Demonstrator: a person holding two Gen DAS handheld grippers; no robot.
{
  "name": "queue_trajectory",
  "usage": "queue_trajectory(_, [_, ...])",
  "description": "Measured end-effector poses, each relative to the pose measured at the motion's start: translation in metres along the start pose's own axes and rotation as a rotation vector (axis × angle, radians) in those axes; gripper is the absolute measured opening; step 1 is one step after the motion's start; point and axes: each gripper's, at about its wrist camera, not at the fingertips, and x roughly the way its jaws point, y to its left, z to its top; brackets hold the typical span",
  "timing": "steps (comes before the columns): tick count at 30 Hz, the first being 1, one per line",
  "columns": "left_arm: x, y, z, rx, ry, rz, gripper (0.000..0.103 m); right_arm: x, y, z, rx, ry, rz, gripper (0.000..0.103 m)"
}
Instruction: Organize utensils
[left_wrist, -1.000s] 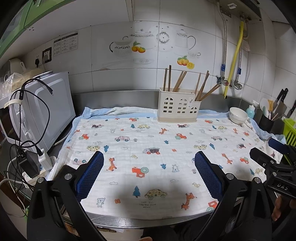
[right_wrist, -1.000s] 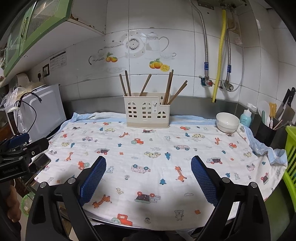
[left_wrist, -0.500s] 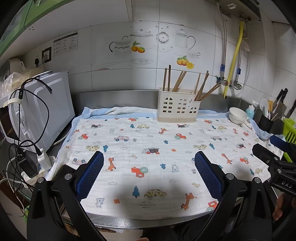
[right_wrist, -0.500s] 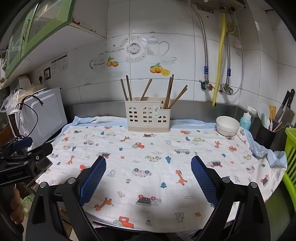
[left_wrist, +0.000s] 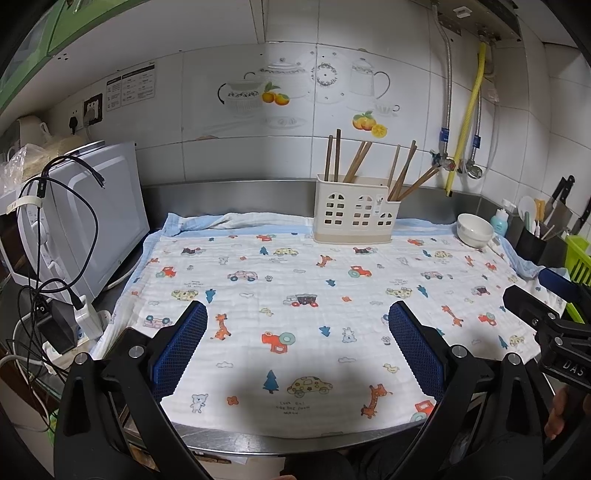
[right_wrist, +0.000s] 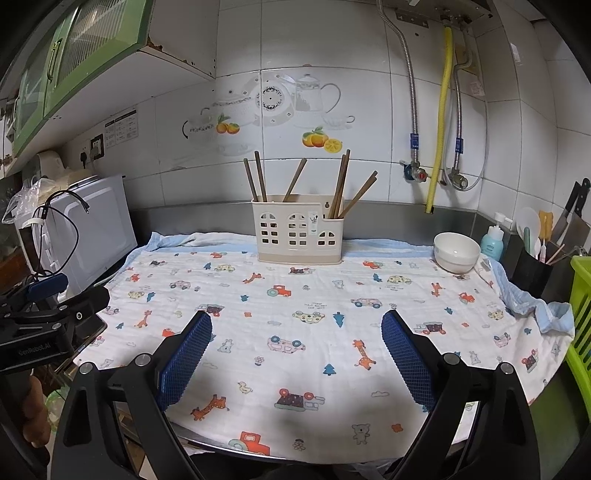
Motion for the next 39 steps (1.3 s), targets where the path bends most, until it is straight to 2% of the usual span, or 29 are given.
queue_trajectory(39, [-0.0031,-0.0067,0.0035,0.015,-0.016,0.008,0.097,-0.001,-0.001,-0.0003,0.009,-0.004,-0.004,0.09])
